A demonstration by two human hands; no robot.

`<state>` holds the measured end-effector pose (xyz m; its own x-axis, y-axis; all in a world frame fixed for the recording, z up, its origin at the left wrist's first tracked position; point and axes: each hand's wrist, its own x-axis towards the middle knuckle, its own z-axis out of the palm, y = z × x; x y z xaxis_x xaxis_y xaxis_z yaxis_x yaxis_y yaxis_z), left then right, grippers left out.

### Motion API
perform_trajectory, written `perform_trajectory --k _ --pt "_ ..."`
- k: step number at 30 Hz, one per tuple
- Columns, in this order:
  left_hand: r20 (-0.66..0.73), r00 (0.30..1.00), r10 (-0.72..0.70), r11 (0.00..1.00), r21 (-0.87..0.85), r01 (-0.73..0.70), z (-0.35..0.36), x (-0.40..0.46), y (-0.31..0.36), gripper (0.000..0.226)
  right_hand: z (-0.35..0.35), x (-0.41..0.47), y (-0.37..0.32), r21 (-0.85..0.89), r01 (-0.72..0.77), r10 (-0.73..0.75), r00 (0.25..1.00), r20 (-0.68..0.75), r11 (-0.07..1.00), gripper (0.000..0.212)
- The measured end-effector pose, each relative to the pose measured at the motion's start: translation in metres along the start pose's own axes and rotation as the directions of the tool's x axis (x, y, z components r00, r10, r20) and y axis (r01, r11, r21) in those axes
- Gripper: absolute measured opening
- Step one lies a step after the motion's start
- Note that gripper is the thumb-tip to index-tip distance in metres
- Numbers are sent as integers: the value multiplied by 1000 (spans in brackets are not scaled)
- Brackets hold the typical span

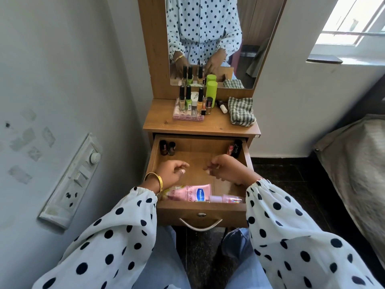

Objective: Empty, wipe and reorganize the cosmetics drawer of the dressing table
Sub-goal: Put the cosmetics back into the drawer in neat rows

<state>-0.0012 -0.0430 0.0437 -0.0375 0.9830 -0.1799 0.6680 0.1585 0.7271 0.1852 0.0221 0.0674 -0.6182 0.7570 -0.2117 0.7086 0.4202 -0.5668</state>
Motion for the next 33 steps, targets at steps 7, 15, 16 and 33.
perform_trajectory --k 7,15,16,33 --pt "-253 954 158 967 -155 -201 -37 41 57 26 -49 34 -24 160 85 -40 963 -266 983 12" --pt "-419 904 83 940 -267 -210 -60 86 81 26 -123 92 -24 196 31 77 852 -517 980 14" --pt "-441 895 71 943 -263 -204 -61 90 82 27 -130 101 -23 154 8 74 852 -518 988 17" --pt "-535 841 83 928 -266 -261 -59 151 78 25 -153 180 -13 -350 -151 23 939 -343 925 47"
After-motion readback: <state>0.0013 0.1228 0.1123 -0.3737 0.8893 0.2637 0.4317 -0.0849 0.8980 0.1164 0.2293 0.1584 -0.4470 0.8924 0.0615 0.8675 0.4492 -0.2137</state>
